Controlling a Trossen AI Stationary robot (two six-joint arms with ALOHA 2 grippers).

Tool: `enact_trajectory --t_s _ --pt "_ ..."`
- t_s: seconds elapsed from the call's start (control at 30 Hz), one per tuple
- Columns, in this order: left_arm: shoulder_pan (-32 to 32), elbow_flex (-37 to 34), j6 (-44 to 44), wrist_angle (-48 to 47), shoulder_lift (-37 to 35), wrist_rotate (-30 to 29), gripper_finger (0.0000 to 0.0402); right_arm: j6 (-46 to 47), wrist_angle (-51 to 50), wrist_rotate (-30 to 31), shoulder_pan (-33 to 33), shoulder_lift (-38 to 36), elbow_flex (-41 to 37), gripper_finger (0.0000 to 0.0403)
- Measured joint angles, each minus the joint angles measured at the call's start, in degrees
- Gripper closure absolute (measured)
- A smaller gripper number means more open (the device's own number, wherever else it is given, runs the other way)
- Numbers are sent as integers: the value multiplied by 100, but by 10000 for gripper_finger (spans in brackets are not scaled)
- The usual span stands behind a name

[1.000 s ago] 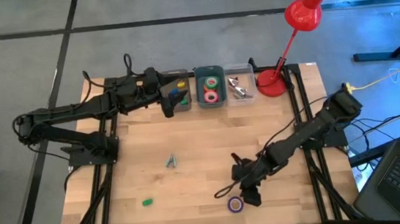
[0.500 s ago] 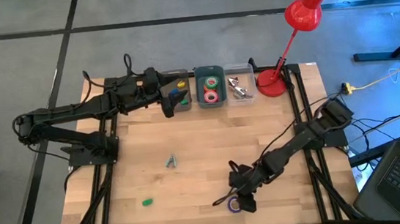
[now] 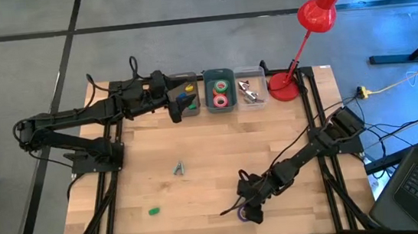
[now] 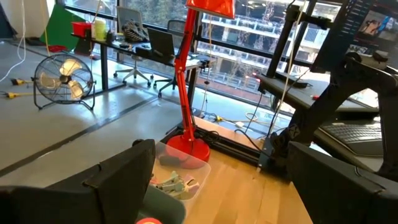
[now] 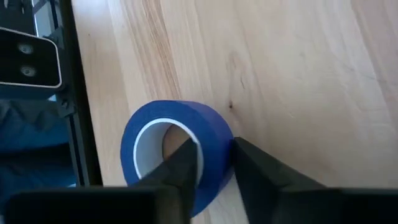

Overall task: Pick and place Stapler, Stapler remover, tape
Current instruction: Put the violet tape into the green bin

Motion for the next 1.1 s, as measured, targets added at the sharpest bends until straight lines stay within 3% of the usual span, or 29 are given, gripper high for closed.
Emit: enact_trajectory --t_s 0.13,0.27,0.47,0.7,0.9,1.1 --pt "0 0 -6 -2 0 0 50 173 109 0 -9 -3 -1 367" --pt "-2 0 -21 -8 0 -2 50 108 -134 24 -84 -229 -9 367" --pt "-2 0 -20 -23 0 -2 50 -944 -1476 177 -774 -1501 428 367" --pt "-2 0 -259 -27 -2 -2 50 -2493 -3098 885 -2532 -2731 1411 367" --pt "-2 0 -313 16 0 2 50 -3908 -3614 197 -4448 -2513 2305 367" --pt "-2 0 -307 37 0 62 50 -4433 -3760 -704 -5951 -1727 2913 367"
